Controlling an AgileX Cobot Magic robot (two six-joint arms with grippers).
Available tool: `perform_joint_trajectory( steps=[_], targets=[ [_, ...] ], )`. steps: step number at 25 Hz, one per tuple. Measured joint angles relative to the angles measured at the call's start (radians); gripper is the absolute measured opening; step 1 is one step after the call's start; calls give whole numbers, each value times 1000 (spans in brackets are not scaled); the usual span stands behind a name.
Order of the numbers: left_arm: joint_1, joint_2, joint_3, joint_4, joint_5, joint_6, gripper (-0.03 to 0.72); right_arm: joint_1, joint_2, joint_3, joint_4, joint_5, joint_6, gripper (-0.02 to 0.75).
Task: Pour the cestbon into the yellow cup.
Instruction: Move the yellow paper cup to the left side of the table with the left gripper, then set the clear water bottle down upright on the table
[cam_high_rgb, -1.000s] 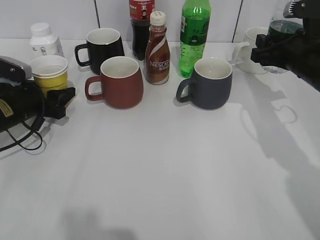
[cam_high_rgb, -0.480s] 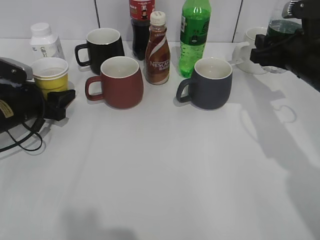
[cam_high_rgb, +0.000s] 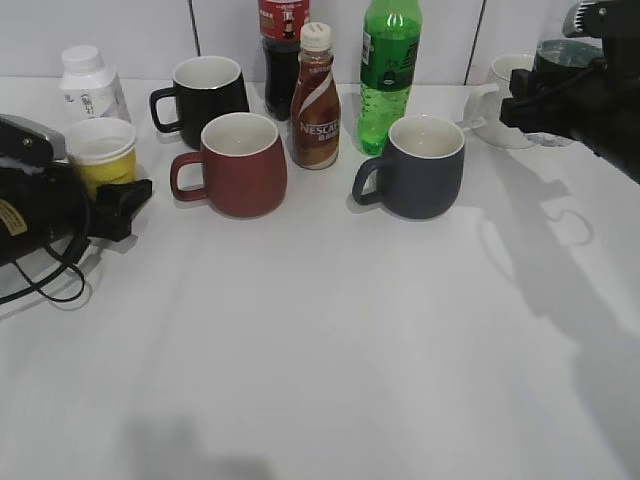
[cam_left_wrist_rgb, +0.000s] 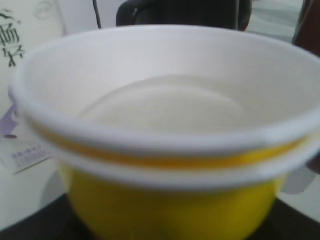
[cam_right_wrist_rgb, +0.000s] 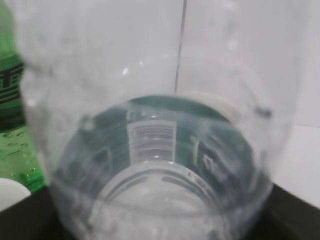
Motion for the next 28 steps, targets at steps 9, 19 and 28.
perform_joint_trajectory(
  steps=[9, 19, 28],
  targets=[
    [0, 0, -5, -1, -12, 0, 554, 0, 0, 0, 0, 0, -6, 479],
    [0, -20, -5, -1, 8, 0, 562, 0, 0, 0, 0, 0, -10, 479],
    [0, -26, 61, -8, -22, 0, 568, 0, 0, 0, 0, -1, -10, 479]
  ],
)
